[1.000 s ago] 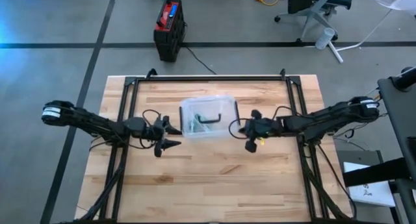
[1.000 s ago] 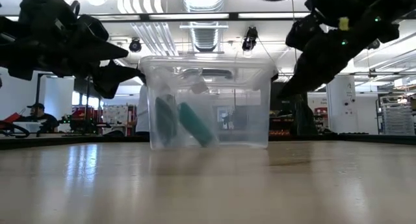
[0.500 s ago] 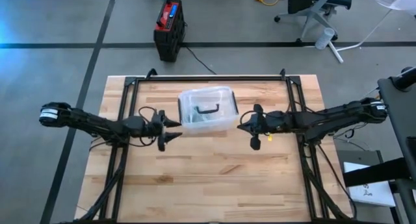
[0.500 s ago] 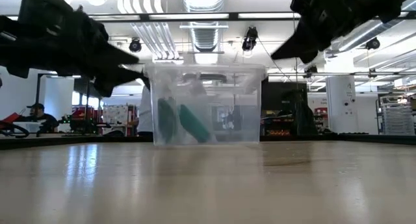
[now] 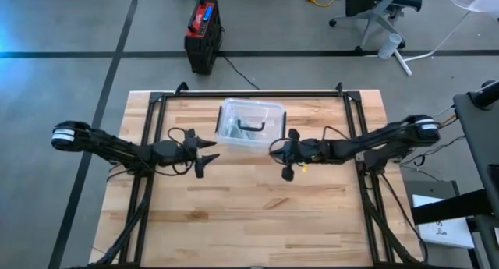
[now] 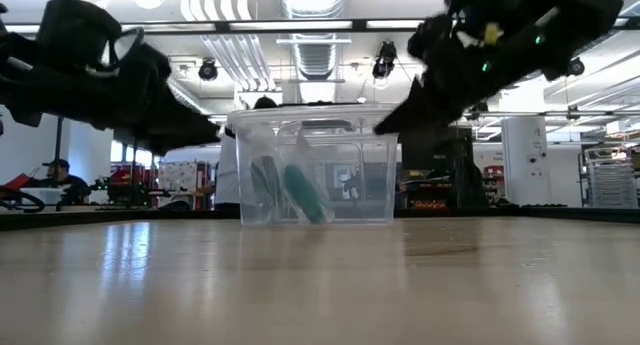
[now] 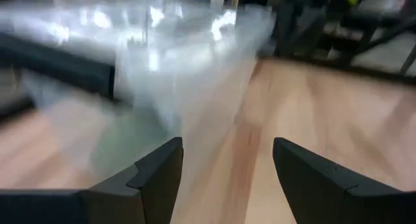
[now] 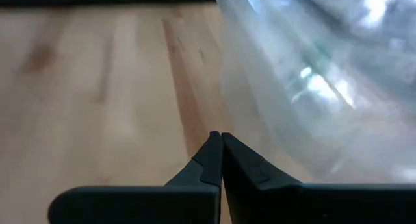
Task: Roll bandage
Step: Move the transparent bin to the top center of the table, then return to Home Position
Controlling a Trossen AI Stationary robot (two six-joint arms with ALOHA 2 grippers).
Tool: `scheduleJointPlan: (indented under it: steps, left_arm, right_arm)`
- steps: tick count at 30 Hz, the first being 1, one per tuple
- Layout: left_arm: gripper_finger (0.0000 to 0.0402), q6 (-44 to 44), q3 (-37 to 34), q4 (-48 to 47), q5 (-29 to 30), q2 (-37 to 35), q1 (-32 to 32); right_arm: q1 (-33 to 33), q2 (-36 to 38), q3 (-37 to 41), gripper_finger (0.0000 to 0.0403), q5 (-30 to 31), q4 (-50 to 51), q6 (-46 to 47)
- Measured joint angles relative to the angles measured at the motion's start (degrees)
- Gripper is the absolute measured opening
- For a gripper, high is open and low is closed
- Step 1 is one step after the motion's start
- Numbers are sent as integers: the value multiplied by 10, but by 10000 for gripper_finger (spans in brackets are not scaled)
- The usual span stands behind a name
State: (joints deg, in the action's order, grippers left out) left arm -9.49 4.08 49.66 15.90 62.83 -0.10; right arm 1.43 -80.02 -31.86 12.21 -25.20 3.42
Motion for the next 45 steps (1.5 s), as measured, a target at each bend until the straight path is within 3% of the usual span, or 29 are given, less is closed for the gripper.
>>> scheduleJointPlan:
  steps: [4, 10, 18, 21, 27, 31, 36, 40, 45]
  left_arm:
    - [231, -38, 0, -68, -7, -15, 0]
    - [231, -45, 0, -22, -110, -29, 0]
    - [231, -20, 0, -59, -107, -105, 0]
    - [231, -7, 0, -98, -107, -125, 0]
    - [231, 95, 0, -180, -90, -133, 0]
    - [231, 98, -1, -185, -97, -159, 0]
    - [231, 107, -34, -177, -192, -245, -1]
    - [231, 107, -35, -206, -173, -317, 0]
    - [231, 111, -35, -231, -170, -362, 0]
  right_arm:
    - [-5, -51, 1, 0, 30, -44, -3]
    - [-6, -53, 5, 0, 44, -163, -68]
    - [-19, 14, 57, 0, 43, -140, -68]
    - [-19, 48, 74, 0, 12, -141, -59]
    - [-20, 97, 77, 0, -27, -133, -55]
    - [-20, 174, 83, 0, -16, -73, -63]
    - [-20, 315, 108, 0, -17, 17, -85]
    - [-21, 405, 167, 0, -17, -25, -77]
    - [-31, 461, 255, 0, -17, -104, -45]
